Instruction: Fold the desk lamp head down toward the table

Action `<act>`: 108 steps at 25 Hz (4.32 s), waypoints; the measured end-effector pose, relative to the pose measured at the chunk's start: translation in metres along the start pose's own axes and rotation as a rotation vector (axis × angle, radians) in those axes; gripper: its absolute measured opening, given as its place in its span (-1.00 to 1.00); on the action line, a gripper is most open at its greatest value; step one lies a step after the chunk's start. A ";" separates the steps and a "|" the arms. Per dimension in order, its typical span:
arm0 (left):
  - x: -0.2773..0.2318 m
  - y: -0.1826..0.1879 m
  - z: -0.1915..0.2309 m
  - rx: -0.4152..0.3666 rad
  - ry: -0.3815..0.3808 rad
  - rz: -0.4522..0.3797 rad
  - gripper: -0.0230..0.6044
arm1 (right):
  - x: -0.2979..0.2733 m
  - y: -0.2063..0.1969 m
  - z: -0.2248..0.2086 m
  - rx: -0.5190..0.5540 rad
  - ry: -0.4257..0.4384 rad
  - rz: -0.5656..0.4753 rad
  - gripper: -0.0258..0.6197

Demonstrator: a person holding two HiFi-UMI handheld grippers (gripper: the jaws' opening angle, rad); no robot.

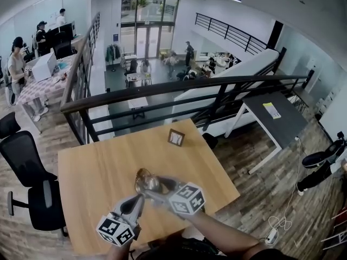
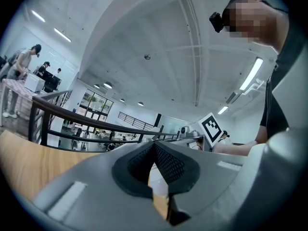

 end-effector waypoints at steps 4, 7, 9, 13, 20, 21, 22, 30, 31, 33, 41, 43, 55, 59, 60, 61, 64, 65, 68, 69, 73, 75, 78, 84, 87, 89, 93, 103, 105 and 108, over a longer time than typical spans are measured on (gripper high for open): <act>0.005 -0.007 -0.001 -0.005 -0.002 -0.001 -0.92 | -0.001 -0.003 0.002 0.002 -0.011 -0.001 -0.04; 0.010 -0.010 -0.003 -0.001 -0.003 -0.003 -0.92 | 0.000 -0.006 0.003 0.008 -0.019 -0.011 -0.04; 0.015 -0.008 -0.004 -0.004 0.005 0.000 -0.92 | 0.000 -0.005 0.003 0.015 -0.023 -0.019 -0.04; 0.021 -0.014 -0.006 0.003 0.000 0.007 -0.92 | 0.001 -0.006 0.003 0.026 -0.030 -0.025 -0.04; 0.033 -0.016 -0.006 -0.006 0.014 0.006 -0.92 | 0.000 -0.014 0.007 0.083 -0.080 -0.023 -0.06; 0.035 -0.017 -0.006 -0.006 0.014 0.007 -0.92 | 0.000 -0.016 0.007 0.097 -0.095 -0.021 -0.06; 0.037 -0.018 -0.006 -0.005 0.014 0.007 -0.92 | -0.001 -0.018 0.008 0.106 -0.106 -0.022 -0.06; 0.048 -0.015 -0.006 -0.019 0.021 -0.001 -0.92 | -0.001 -0.021 0.008 0.138 -0.139 -0.041 -0.08; 0.049 -0.013 -0.007 -0.016 0.022 0.000 -0.92 | -0.001 -0.020 0.008 0.137 -0.140 -0.039 -0.09; 0.050 -0.013 -0.007 -0.008 0.020 0.004 -0.92 | -0.001 -0.020 0.008 0.133 -0.142 -0.031 -0.09; 0.051 -0.017 -0.001 -0.005 0.009 0.002 -0.92 | -0.003 -0.028 0.010 0.150 -0.171 -0.027 -0.10; 0.053 -0.016 -0.001 -0.006 0.006 0.003 -0.92 | -0.004 -0.028 0.012 0.154 -0.177 -0.028 -0.11; 0.048 -0.017 0.000 -0.009 -0.011 0.011 -0.92 | -0.004 -0.044 0.017 0.180 -0.213 -0.010 -0.12; 0.048 -0.015 0.000 -0.006 -0.013 0.018 -0.92 | -0.006 -0.048 0.019 0.183 -0.216 0.003 -0.12; 0.048 -0.016 0.000 -0.006 -0.016 0.018 -0.92 | -0.006 -0.050 0.021 0.186 -0.215 0.007 -0.12; 0.047 -0.017 0.000 -0.006 -0.020 0.019 -0.92 | -0.007 -0.053 0.022 0.189 -0.215 0.013 -0.13; 0.046 -0.019 -0.002 -0.007 -0.025 0.022 -0.92 | -0.009 -0.064 0.025 0.195 -0.215 0.041 -0.13; 0.046 -0.020 -0.001 -0.008 -0.025 0.022 -0.92 | -0.010 -0.068 0.027 0.197 -0.214 0.051 -0.13; 0.045 -0.020 -0.002 -0.006 -0.027 0.025 -0.92 | -0.013 -0.079 0.030 0.208 -0.217 0.077 -0.14; 0.045 -0.021 -0.003 -0.006 -0.028 0.027 -0.92 | -0.014 -0.083 0.031 0.214 -0.219 0.088 -0.14; 0.045 -0.022 -0.006 -0.006 -0.029 0.034 -0.92 | -0.019 -0.103 0.035 0.234 -0.231 0.126 -0.15; 0.046 -0.022 -0.007 -0.005 -0.026 0.037 -0.92 | -0.022 -0.111 0.036 0.245 -0.238 0.145 -0.16; 0.046 -0.023 -0.009 -0.001 -0.018 0.042 -0.92 | -0.029 -0.128 0.034 0.246 -0.230 0.185 -0.18; 0.051 -0.034 -0.008 0.013 -0.004 0.055 -0.92 | -0.046 -0.159 0.034 0.318 -0.283 0.245 -0.19; 0.053 -0.039 -0.008 0.021 0.008 0.064 -0.92 | -0.052 -0.168 0.034 0.341 -0.312 0.238 -0.19; 0.053 -0.041 -0.009 0.026 0.013 0.071 -0.92 | -0.057 -0.177 0.032 0.363 -0.336 0.246 -0.19; 0.052 -0.046 -0.010 0.030 0.020 0.086 -0.92 | -0.075 -0.201 0.026 0.411 -0.382 0.269 -0.20; 0.054 -0.059 -0.007 0.033 0.048 0.137 -0.92 | -0.110 -0.238 0.011 0.498 -0.482 0.277 -0.22; 0.053 -0.061 -0.006 0.032 0.051 0.143 -0.92 | -0.115 -0.241 0.007 0.502 -0.490 0.274 -0.23; 0.050 -0.065 -0.006 0.036 0.054 0.151 -0.92 | -0.118 -0.244 0.003 0.500 -0.494 0.279 -0.23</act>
Point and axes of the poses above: the fingertips, and each gripper's own axes: x backward along the fingers, z to its left, y out of its top, the point moved 5 cm from there along x, backward along the fingers, and after that the axes turned 12 degrees about z, right-handed, at the moved point
